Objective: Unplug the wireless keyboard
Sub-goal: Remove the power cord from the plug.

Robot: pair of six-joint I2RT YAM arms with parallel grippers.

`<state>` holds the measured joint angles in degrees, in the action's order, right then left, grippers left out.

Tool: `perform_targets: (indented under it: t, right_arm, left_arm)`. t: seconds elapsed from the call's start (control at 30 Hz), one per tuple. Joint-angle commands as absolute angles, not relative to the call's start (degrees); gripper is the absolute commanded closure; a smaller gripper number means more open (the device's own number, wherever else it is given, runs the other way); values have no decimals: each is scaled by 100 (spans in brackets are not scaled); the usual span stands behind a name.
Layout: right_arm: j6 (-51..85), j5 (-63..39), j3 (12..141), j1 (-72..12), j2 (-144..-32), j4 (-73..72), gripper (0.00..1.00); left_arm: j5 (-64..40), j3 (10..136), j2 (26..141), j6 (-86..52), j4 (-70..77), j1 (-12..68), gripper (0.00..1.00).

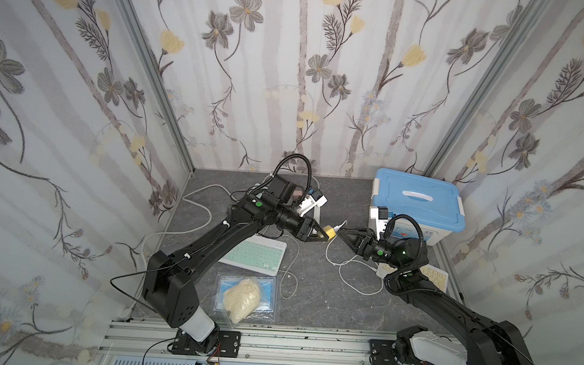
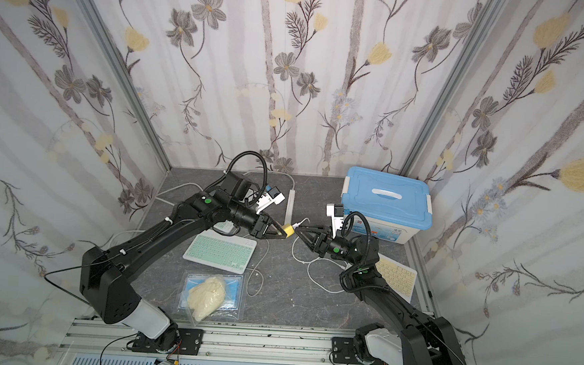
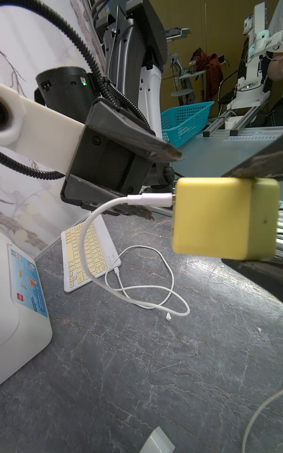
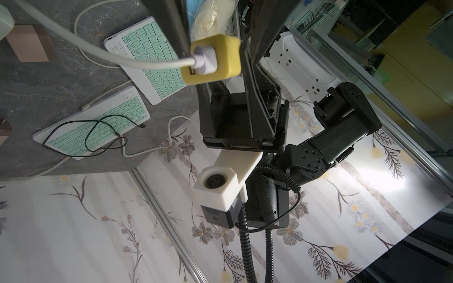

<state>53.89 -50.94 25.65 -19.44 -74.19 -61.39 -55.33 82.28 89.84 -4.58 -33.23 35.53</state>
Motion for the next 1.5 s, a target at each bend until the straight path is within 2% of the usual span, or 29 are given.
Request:
perform_targets:
  t: [0.0, 0.1, 0.7, 0.87, 1.03, 1.47]
  right_arm:
    - [5707, -5027, 2615, -1943, -7512, -6715, 62]
    - [5869, -5011, 2666, -1949, -7591, -6913, 66]
    - [6347, -4909, 2806, -2193, -7952, -7453, 70]
    - [6387, -4889, 2806, -2232, -8024, -7542, 80]
    - [6527, -4861, 2812, -2232, -8095, -7687, 100]
    - [6350, -5009, 2915, -2232, -8095, -7278, 100]
  left_arm:
    - [-5844, 8423, 9001, -200, -3344, 3525, 100]
    - [-5912, 8481, 9009, -140, -3373, 3498, 100]
    - [-6064, 8500, 8998, -55, -3363, 3459, 100]
    - [-6113, 8490, 8998, -57, -3340, 3454, 100]
    - [-6205, 8455, 9000, -3, -3340, 3455, 100]
    - [-6240, 8517, 9006, 199, -3489, 3435, 100]
